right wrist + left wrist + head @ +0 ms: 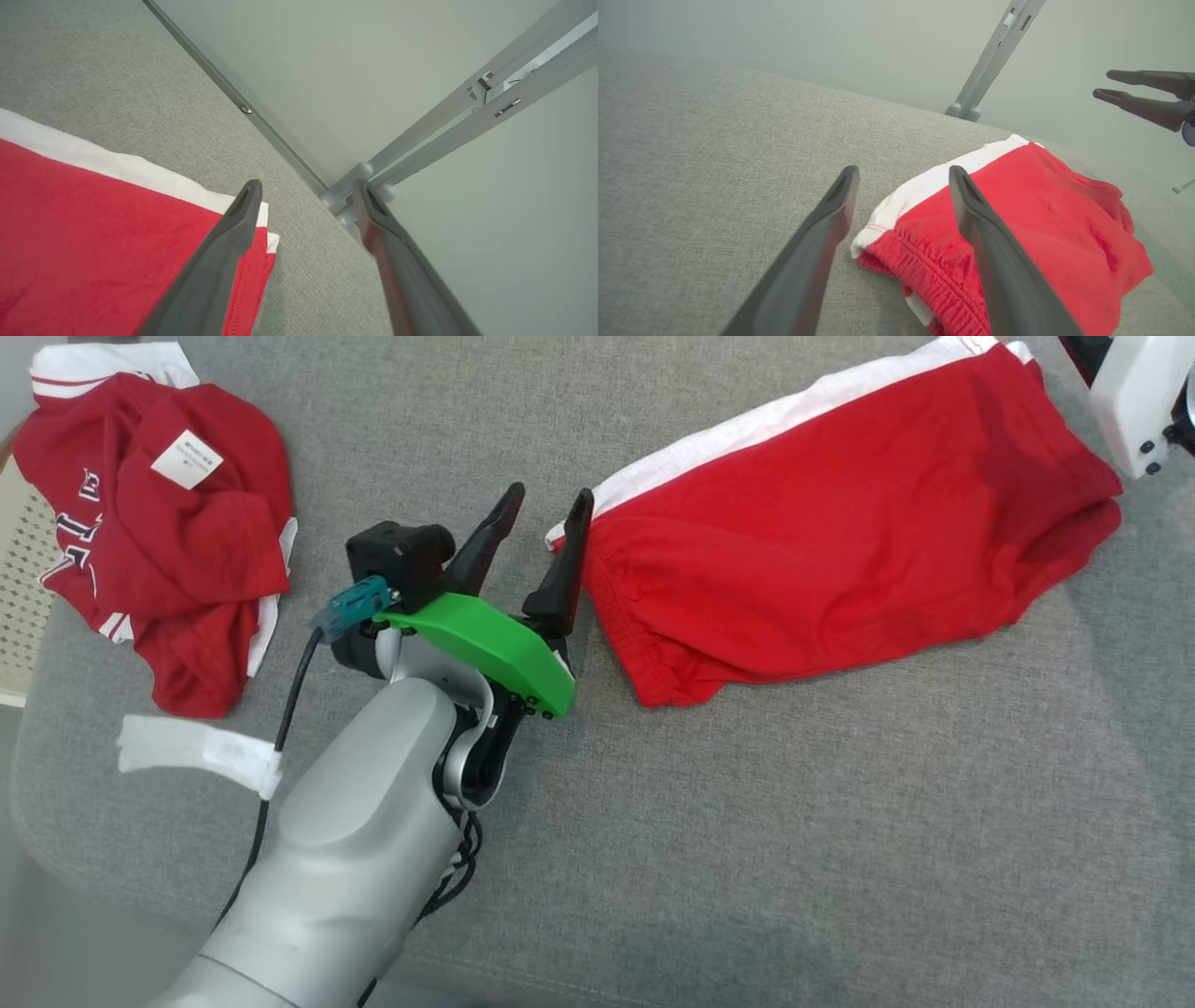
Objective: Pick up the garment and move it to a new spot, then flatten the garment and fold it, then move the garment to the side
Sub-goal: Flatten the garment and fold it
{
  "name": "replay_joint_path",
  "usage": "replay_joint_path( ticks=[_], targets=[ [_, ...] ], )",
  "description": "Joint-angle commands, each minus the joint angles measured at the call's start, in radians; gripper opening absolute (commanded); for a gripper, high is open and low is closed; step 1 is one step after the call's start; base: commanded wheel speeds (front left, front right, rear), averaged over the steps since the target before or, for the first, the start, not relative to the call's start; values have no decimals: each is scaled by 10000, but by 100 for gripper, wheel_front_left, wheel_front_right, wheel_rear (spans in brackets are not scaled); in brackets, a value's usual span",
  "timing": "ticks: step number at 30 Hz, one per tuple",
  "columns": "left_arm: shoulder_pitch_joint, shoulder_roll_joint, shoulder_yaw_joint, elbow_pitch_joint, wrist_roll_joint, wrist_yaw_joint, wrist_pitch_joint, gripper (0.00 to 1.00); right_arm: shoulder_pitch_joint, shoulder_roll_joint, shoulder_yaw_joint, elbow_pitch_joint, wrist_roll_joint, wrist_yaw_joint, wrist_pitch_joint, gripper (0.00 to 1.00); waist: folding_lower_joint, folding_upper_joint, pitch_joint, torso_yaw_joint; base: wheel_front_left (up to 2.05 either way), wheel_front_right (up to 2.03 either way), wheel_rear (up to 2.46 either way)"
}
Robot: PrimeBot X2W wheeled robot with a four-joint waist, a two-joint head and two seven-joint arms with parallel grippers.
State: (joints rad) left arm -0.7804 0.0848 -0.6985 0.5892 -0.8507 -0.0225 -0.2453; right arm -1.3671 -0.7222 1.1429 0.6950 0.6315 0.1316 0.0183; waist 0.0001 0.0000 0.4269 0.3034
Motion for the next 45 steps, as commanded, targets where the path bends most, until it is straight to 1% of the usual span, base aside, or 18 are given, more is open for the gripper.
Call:
replay_joint_path(
  ticks=[1,2,4,8,11,13,18,20,26,32,39,40,44,45],
  targets=[
    [215,175,78,-66,198,107,-75,100,286,17,-125,109,97,-17,-99,100,-1,0,-201,-105,0,0,0],
    [298,318,75,-235,480,203,-144,100,474,65,-407,260,215,-17,-156,100,-1,0,-286,-145,0,0,0],
    [604,511,314,-767,1001,530,-206,100,943,148,-925,517,298,-17,-288,100,-1,0,-485,-220,0,0,0],
    [1826,943,1052,-2475,2545,1208,-194,100,2041,462,-2155,950,655,-17,-701,100,-1,0,-844,-352,0,0,0],
    [2858,1072,1563,-3700,3432,1468,-198,100,2860,705,-2902,1192,536,-17,-1044,100,-1,0,-1118,-436,0,0,0],
    [3583,1115,1805,-4343,3885,1512,-197,100,3390,911,-3397,1391,499,-17,-1192,100,-1,0,-1283,-475,0,0,0],
    [5004,1179,2205,-5525,4853,1372,-187,100,4411,1493,-4427,1820,363,-17,-1361,100,-1,0,-1549,-511,0,0,0],
    [5493,1119,2338,-5912,5169,1294,-189,100,4679,1672,-4771,1985,265,-17,-1394,100,-1,0,-1568,-493,0,0,0],
    [6479,910,2626,-6298,5641,969,-188,100,4973,2099,-5832,2653,-69,-16,-1603,100,-1,0,-1384,-257,0,0,0],
    [6605,643,2897,-6271,5915,624,-190,100,4784,2490,-6416,3152,-633,-16,-1449,100,-1,0,-1139,-20,0,0,0],
    [6568,406,3111,-6118,6106,322,-188,100,4796,2817,-6815,3476,-1018,-16,-1206,100,-1,0,-1061,43,0,0,0],
    [6570,376,3142,-6090,6138,304,-190,100,4818,2859,-6876,3508,-1092,-16,-1211,96,-1,0,-1052,39,0,0,0],
    [6621,269,3227,-5976,6215,118,-189,100,4891,2992,-7174,3636,-1334,-16,-1357,95,-1,0,-1010,-4,0,0,0],
    [6627,241,3244,-5962,6241,76,-189,100,4902,3007,-7245,3647,-1368,-16,-1385,91,-1,0,-995,-13,0,0,0]
  ],
)
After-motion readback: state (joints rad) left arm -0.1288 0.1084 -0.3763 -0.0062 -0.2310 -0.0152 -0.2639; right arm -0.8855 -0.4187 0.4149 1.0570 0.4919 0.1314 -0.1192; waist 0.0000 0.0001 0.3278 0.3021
